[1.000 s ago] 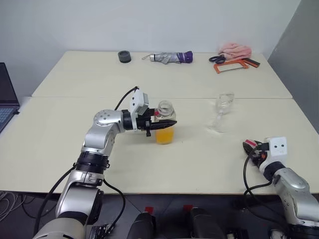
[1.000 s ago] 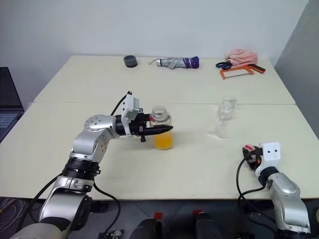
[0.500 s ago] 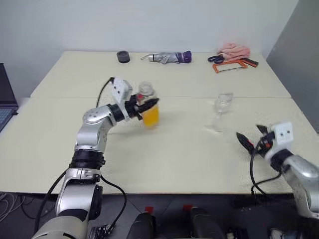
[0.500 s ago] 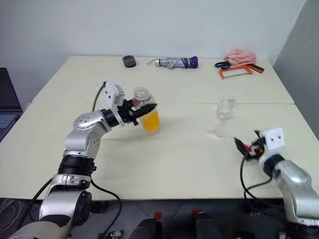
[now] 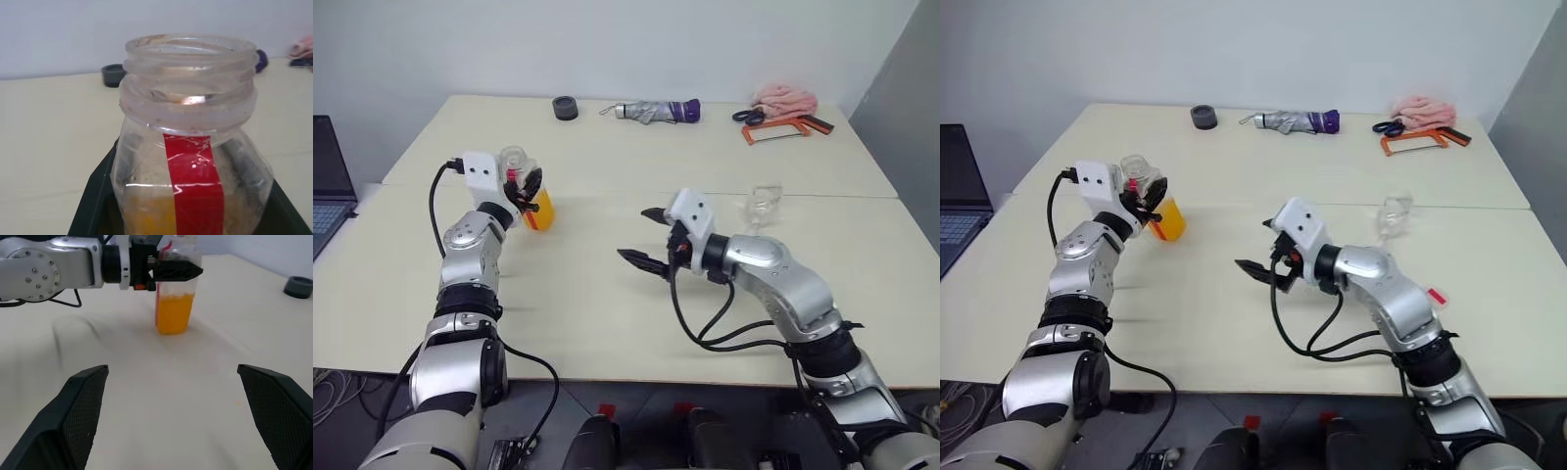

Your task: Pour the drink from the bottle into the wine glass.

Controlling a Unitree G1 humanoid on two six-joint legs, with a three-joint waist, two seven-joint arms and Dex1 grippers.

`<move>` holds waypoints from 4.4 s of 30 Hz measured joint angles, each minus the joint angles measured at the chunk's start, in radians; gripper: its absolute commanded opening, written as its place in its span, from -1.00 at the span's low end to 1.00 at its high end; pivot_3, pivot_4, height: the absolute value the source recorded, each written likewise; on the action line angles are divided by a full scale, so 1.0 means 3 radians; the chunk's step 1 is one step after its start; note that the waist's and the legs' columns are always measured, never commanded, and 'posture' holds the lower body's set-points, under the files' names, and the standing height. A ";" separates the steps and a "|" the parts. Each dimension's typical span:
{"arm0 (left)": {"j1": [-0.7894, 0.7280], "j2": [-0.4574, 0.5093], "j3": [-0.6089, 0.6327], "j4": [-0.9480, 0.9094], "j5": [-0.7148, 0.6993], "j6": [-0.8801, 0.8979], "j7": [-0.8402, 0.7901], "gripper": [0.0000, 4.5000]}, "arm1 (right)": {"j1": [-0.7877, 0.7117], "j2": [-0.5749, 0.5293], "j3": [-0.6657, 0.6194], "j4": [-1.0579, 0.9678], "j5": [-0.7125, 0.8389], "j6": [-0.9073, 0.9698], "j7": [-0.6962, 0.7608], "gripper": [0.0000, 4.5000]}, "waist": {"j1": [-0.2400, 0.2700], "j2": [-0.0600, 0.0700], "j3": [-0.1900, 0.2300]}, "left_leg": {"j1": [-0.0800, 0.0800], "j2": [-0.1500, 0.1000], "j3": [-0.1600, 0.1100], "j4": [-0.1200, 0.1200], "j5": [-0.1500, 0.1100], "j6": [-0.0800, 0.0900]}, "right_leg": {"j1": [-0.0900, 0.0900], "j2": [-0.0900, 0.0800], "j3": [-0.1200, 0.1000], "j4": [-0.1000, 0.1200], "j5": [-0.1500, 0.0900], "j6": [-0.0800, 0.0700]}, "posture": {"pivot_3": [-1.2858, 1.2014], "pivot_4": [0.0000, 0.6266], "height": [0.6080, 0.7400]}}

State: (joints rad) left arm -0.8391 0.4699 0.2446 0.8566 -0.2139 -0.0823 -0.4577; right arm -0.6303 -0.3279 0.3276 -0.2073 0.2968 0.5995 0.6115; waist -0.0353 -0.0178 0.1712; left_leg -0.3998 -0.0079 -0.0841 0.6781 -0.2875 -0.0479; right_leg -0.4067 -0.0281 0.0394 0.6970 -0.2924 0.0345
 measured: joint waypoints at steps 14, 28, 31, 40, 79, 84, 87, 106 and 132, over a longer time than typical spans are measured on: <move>-0.0122 -0.0058 0.0019 0.0329 0.0006 -0.0137 0.0103 0.95 | -0.0129 0.0292 0.0031 0.0218 -0.0144 -0.0066 0.0049 1.00 | -0.0004 -0.0001 -0.0001 | 0.0002 -0.0001 0.0001 -0.0001 -0.0002 0.0003 | -0.0001 0.0006 -0.0001 0.0003 0.0000 0.0000 | 0.03 -0.52 1.00; 0.0358 -0.0247 -0.0035 0.0002 0.0086 -0.0200 0.0316 0.98 | 0.0075 0.0215 0.0012 0.0145 -0.0145 0.0036 0.0030 1.00 | -0.0019 -0.0001 -0.0001 | 0.0002 0.0003 0.0000 -0.0002 -0.0003 0.0006 | -0.0002 0.0003 0.0000 0.0004 0.0000 0.0000 | 0.03 -0.52 1.00; 0.0465 -0.0289 -0.0036 -0.0136 0.0126 -0.0194 0.0454 0.98 | 0.0122 0.0210 -0.0012 0.0063 -0.0142 0.0083 -0.0008 1.00 | -0.0019 -0.0001 -0.0001 | 0.0003 0.0002 0.0000 -0.0002 -0.0004 0.0007 | -0.0002 0.0004 0.0000 0.0004 0.0000 0.0000 | 0.03 -0.52 1.00; 0.1077 -0.0379 -0.0047 -0.0866 0.0145 0.0017 0.0701 0.98 | 0.0412 0.0112 -0.0114 -0.0261 -0.0114 0.0254 -0.0030 1.00 | -0.0013 -0.0001 -0.0001 | 0.0003 0.0005 0.0000 -0.0003 -0.0004 0.0008 | -0.0002 0.0002 0.0002 0.0004 0.0000 -0.0001 | 0.03 -0.52 1.00; 0.1327 0.0564 -0.1238 -0.2858 -0.0684 0.1345 -0.2680 0.98 | -0.1210 -0.0888 -0.2042 0.2993 0.0584 0.2173 -0.0252 1.00 | -0.0063 0.0009 0.0004 | 0.0006 0.0005 0.0028 -0.0011 -0.0006 0.0012 | 0.0003 0.0019 0.0009 -0.0002 -0.0001 -0.0002 | 0.03 -0.52 1.00; 0.1314 0.0541 -0.1236 -0.2854 -0.0686 0.1356 -0.2664 0.98 | -0.1289 -0.0879 -0.1725 0.3472 0.0414 0.1853 0.0108 1.00 | -0.0066 0.0009 0.0004 | 0.0006 0.0006 0.0028 -0.0010 -0.0006 0.0011 | 0.0003 0.0018 0.0009 -0.0001 -0.0001 -0.0002 | 0.03 -0.52 1.00; 0.1315 0.0540 -0.1235 -0.2852 -0.0684 0.1356 -0.2659 0.98 | -0.1397 -0.0834 -0.1648 0.3735 0.0313 0.1634 0.0196 1.00 | -0.0071 0.0009 0.0004 | 0.0007 0.0006 0.0027 -0.0010 -0.0006 0.0011 | 0.0003 0.0018 0.0009 -0.0001 0.0000 -0.0002 | 0.03 -0.52 1.00; 0.1323 0.0524 -0.1228 -0.2852 -0.0667 0.1357 -0.2568 1.00 | -0.1657 -0.0551 -0.2022 0.4297 0.0268 0.1137 0.0116 -0.93 | -0.0069 0.0010 0.0004 | 0.0006 0.0007 0.0022 -0.0008 -0.0006 0.0011 | 0.0003 0.0016 0.0009 0.0001 0.0000 -0.0001 | 0.03 -0.52 1.00; 0.1237 0.0432 -0.1215 -0.2727 -0.0598 0.1351 -0.2434 1.00 | 0.0185 0.0241 -0.1480 0.2237 -0.0587 -0.1752 -0.0826 -0.93 | -0.0070 0.0012 0.0002 | 0.0010 0.0011 0.0010 -0.0008 -0.0005 0.0009 | 0.0006 0.0013 0.0010 0.0003 0.0000 -0.0001 | 0.03 -0.52 1.00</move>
State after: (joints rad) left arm -0.4681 0.5994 -0.1198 0.0385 -0.3933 0.3229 -1.1879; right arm -0.5748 -0.2557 -0.1165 0.4639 0.1208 0.0737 0.3638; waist -0.0564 -0.0141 0.1719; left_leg -0.3968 -0.0046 -0.0812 0.6759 -0.2890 -0.0452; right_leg -0.4049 -0.0242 0.0424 0.6979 -0.2925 0.0342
